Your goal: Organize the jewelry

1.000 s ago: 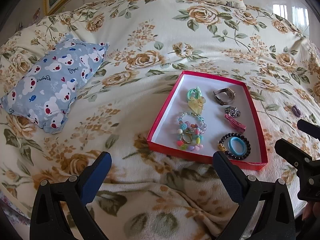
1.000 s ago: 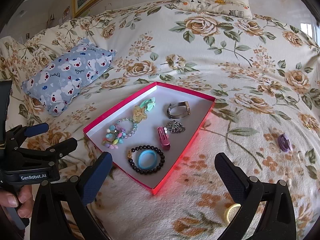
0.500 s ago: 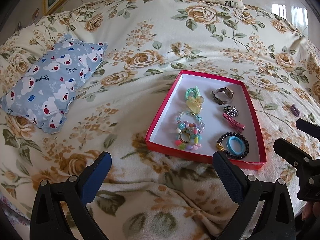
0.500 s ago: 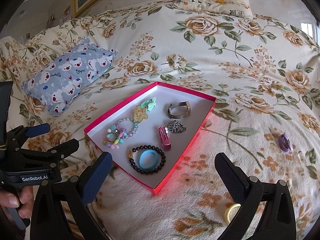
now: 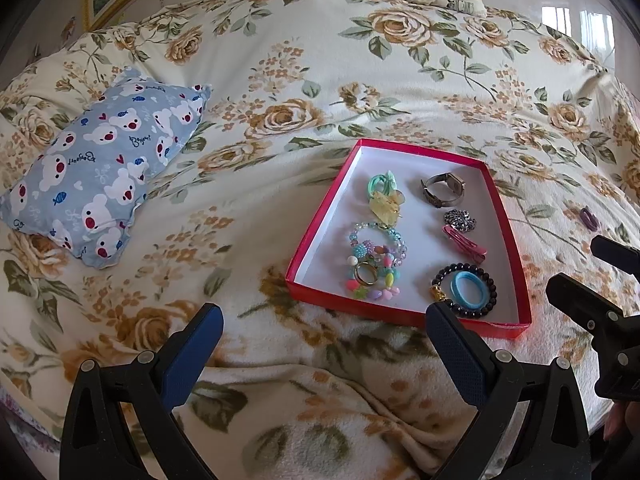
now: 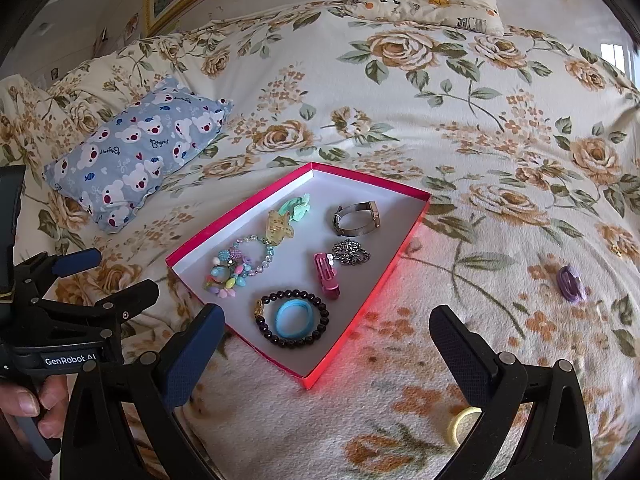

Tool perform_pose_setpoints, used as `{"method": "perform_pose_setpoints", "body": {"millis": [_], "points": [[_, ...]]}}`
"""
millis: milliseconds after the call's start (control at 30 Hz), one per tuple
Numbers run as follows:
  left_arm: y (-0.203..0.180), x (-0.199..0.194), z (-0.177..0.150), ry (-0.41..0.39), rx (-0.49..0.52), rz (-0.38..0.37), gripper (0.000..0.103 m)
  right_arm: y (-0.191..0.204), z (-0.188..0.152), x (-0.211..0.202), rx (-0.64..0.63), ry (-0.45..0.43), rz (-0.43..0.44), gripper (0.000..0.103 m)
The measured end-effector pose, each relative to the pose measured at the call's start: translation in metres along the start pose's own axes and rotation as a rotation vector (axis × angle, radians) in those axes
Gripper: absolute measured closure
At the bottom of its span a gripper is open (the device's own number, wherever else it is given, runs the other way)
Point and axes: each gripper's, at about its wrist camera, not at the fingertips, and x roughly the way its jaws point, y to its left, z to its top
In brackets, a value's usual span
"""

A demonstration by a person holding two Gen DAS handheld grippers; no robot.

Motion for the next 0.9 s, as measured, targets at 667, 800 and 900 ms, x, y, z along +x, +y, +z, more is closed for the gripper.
{"method": "perform_pose_setpoints", "body": {"millis": [667,800,900], "points": [[-0.003,0.002,0.003,0.002,0.001,-0.015,0.001,-0.002,-0.001,0.002,0.013,0.006,-0.001,0.000],[-0.004,0.005,0.006,0.005,0.002,-0.018,0.001,-0.006,-0.001,0.003,0.022,0.009,-0.002,0.000],[-0.005,0.006,0.009,0.006,0.001,-0.025,0.001,-0.011,0.001,0.005,0.027,0.012,-0.004,0.000]]}}
